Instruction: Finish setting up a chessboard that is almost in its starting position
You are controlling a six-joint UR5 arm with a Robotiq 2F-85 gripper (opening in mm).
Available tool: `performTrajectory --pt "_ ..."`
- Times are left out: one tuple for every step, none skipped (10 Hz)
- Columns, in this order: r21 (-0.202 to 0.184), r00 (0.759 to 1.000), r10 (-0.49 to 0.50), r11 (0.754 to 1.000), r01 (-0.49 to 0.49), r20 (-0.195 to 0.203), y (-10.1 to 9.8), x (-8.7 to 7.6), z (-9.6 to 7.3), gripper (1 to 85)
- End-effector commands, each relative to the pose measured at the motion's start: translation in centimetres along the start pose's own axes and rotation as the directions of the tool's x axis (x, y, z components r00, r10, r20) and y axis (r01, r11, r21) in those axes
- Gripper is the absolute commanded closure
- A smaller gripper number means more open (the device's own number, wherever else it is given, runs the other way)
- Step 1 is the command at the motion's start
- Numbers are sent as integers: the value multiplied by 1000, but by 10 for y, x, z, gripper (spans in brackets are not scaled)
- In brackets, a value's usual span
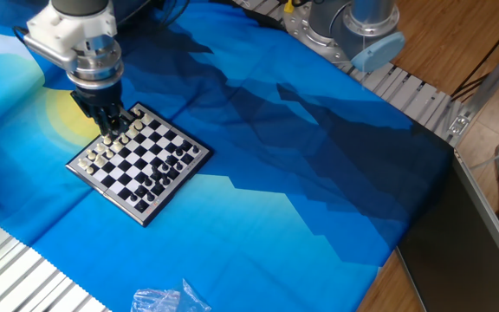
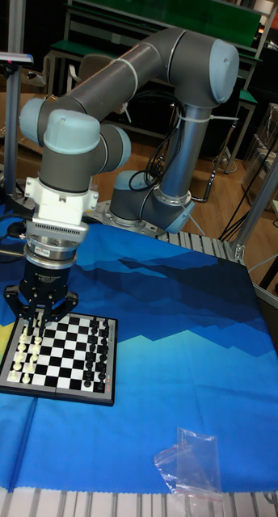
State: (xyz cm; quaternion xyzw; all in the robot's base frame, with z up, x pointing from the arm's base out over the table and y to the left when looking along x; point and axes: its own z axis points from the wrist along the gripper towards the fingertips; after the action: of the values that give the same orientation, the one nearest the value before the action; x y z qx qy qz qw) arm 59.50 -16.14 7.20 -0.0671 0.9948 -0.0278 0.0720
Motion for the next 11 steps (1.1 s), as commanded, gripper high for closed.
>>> performTrajectory --pt "23 999 46 999 -46 -16 -11 -12 -40 697" --pt "48 998 62 997 -61 -34 -20 -16 -62 727" --pt "79 996 76 994 -73 -40 -34 -20 -75 803" --pt "91 997 63 994 -60 -36 -52 -25 -80 847" --pt "89 998 57 995 -54 -33 -70 -29 -79 847" --pt "100 999 34 995 -31 -32 -94 -34 -72 847" --pt "87 998 34 996 -30 -49 -96 -31 -69 847" --pt "32 998 26 999 -24 -62 -82 -29 -69 847" --pt "-86 997 61 994 -65 -41 -51 -36 -69 847" --pt "-97 1000 28 995 -27 11 -49 -48 -69 847" --pt "-53 1000 0 999 0 1 -60 -45 -68 847"
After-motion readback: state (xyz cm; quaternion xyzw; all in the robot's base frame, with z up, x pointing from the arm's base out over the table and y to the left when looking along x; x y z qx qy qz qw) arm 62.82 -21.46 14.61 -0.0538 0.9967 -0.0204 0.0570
